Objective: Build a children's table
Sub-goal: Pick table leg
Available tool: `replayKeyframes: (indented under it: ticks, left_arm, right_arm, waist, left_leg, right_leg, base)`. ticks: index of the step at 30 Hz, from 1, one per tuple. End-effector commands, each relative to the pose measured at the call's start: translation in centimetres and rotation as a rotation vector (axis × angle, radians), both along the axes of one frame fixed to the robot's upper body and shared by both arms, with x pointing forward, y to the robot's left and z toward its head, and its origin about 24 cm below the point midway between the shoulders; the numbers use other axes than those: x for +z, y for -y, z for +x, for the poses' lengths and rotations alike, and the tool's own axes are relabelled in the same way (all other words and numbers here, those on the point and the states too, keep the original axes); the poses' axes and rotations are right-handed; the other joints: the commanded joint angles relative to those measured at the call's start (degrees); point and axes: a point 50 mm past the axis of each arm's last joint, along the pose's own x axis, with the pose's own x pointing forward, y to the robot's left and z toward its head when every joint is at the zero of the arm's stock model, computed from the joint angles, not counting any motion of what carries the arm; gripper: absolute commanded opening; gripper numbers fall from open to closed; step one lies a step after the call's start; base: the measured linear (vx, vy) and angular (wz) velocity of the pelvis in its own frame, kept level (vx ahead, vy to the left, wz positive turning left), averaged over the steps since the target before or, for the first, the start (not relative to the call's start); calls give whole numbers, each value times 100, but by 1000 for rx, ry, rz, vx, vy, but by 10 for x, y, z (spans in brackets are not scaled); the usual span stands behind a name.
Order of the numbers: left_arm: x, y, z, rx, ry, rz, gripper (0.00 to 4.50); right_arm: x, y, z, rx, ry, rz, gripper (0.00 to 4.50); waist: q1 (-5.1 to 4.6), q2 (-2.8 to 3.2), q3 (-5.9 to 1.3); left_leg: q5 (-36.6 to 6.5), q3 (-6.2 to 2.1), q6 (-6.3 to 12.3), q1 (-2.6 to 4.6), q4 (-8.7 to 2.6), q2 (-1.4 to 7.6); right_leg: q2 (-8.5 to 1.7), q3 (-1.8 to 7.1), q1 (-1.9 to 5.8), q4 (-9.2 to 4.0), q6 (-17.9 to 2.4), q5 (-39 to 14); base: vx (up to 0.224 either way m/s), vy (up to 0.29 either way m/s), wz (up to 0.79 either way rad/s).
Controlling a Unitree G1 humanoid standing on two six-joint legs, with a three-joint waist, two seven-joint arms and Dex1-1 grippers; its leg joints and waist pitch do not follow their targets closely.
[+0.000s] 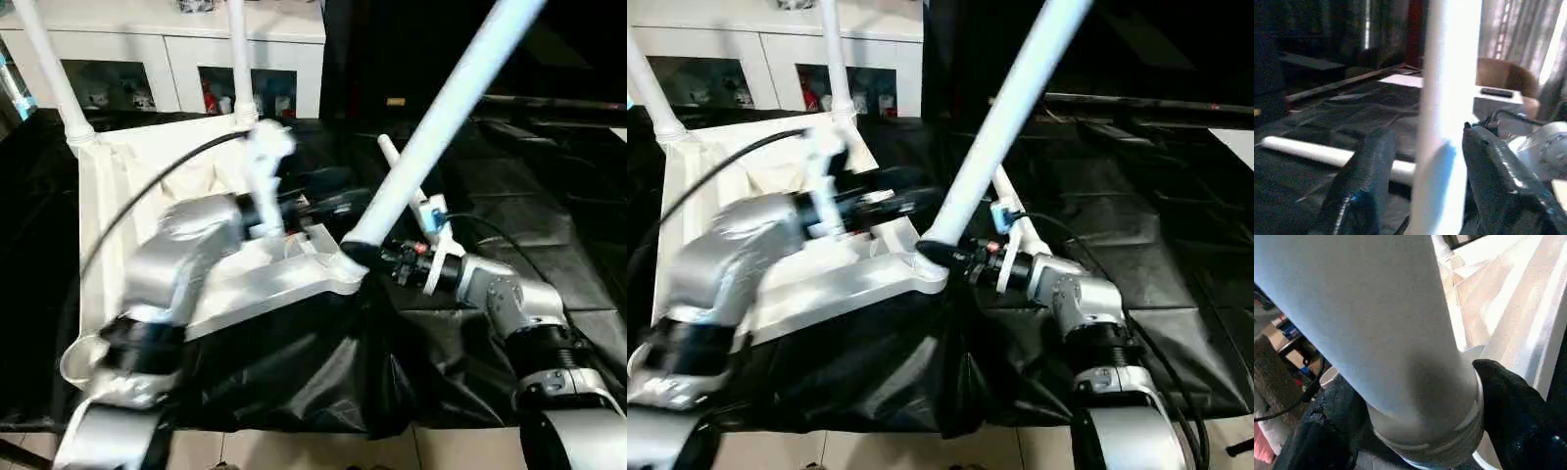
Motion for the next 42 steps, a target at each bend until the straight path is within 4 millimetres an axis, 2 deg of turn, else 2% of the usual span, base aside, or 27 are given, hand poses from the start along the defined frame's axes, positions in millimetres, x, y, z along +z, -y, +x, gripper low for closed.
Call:
replayKeyframes:
  ticks: [1,2,6,10,12,13,16,17,20,23,25,31,39,40,41,42]
  left_arm:
    - [1,8,1,-20,-19,-5,284]
    - [3,16,1,-43,-43,-43,291]
    - [7,26,2,-77,-75,-94,328]
    - [11,33,9,-59,-87,-137,372]
    - [13,34,13,-36,-93,-158,372]
    - [15,33,14,-31,-113,-181,377]
    - [17,31,16,-29,-117,-192,377]
    - [17,30,16,-27,-115,-191,347]
    - [17,30,16,-27,-120,-203,337]
    - [18,30,18,-9,-126,-218,298]
    - [18,29,19,2,-129,-222,293]
    - [20,29,22,34,-136,-233,222]
    - [21,27,26,94,-162,-236,190]
    - [21,26,27,111,-161,-225,189]
    - [20,25,30,146,-177,-217,188]
    - [20,25,32,169,-188,-212,187]
  right_arm:
    - [6,2,1,-2,28,-27,297]
    - [5,1,1,5,30,-53,297]
    - [3,-1,0,18,36,-88,297]
    - [0,-5,-1,32,47,-126,297]
    - [0,-6,-2,35,48,-128,297]
    - [-1,-7,-2,36,49,-130,297]
    - [0,-7,-2,40,53,-136,297]
    - [0,-7,-2,41,54,-137,297]
    - [1,-6,-1,42,59,-139,297]
    - [3,-6,0,41,66,-140,296]
    - [4,-6,0,40,70,-139,296]
    - [4,-7,0,46,75,-138,296]
    - [5,-8,0,40,96,-141,294]
    - [6,-8,1,34,100,-144,349]
    - [6,-8,2,18,100,-144,362]
    - [7,-8,3,8,98,-144,356]
  waist:
    - [35,-53,-478]
    - [31,-54,-480]
    - [51,-57,-489]
    - [49,-70,-486]
    - [59,-72,-491]
    - [71,-35,-495]
    - [88,-55,-500]
    - [90,-53,-495]
    - [120,-46,-497]
    - [156,-47,-495]
    - [162,-41,-496]
    - [165,-42,-497]
    - [169,-29,-497]
    - [171,-20,-492]
    - [167,-30,-494]
    - [170,-26,-499]
  left_leg:
    - [-984,71,254,-38,-344,28]
    - [-952,84,256,-45,-338,24]
    - [-890,82,302,-55,-338,30]
    - [-849,86,326,-68,-336,20]
    - [-837,85,327,-66,-331,18]
    - [-831,82,324,-58,-335,27]
    - [-820,81,337,-51,-342,35]
    - [-811,76,343,-50,-347,46]
    - [-814,87,342,-37,-345,45]
    - [-809,83,323,-36,-354,58]
    - [-824,81,313,-26,-357,66]
    - [-821,80,301,-42,-357,57]
    - [-834,82,293,-44,-353,55]
    - [-860,83,290,-38,-351,48]
    - [-872,82,285,-37,-353,48]
    - [-874,79,275,-28,-354,54]
  right_leg:
    - [-314,257,369,-511,-274,-2821]
    - [-309,259,370,-512,-290,-2773]
    - [-311,256,382,-503,-381,-2613]
    - [-299,253,384,-509,-350,-2591]
    - [-303,251,396,-505,-325,-2583]
    - [-310,251,395,-515,-336,-2553]
    - [-306,255,394,-493,-379,-2473]
    - [-307,258,391,-485,-400,-2437]
    - [-313,265,388,-492,-419,-2438]
    - [-314,269,389,-476,-448,-2375]
    - [-319,274,384,-476,-466,-2353]
    - [-318,270,398,-475,-434,-2349]
    - [-314,265,399,-475,-429,-2337]
    - [-310,259,389,-486,-408,-2387]
    - [-308,258,391,-488,-393,-2402]
    - [-308,260,389,-477,-394,-2387]
  base:
    - [0,0,0]
    - [0,0,0]
    - [0,0,0]
    - [0,0,0]
    - [0,0,0]
    - [0,0,0]
    - [0,0,0]
    - [0,0,0]
    - [0,0,0]
    - [0,0,0]
    - [0,0,0]
    - [0,0,0]
    - [0,0,0]
    - [0,0,0]
    - [0,0,0]
    - [0,0,0]
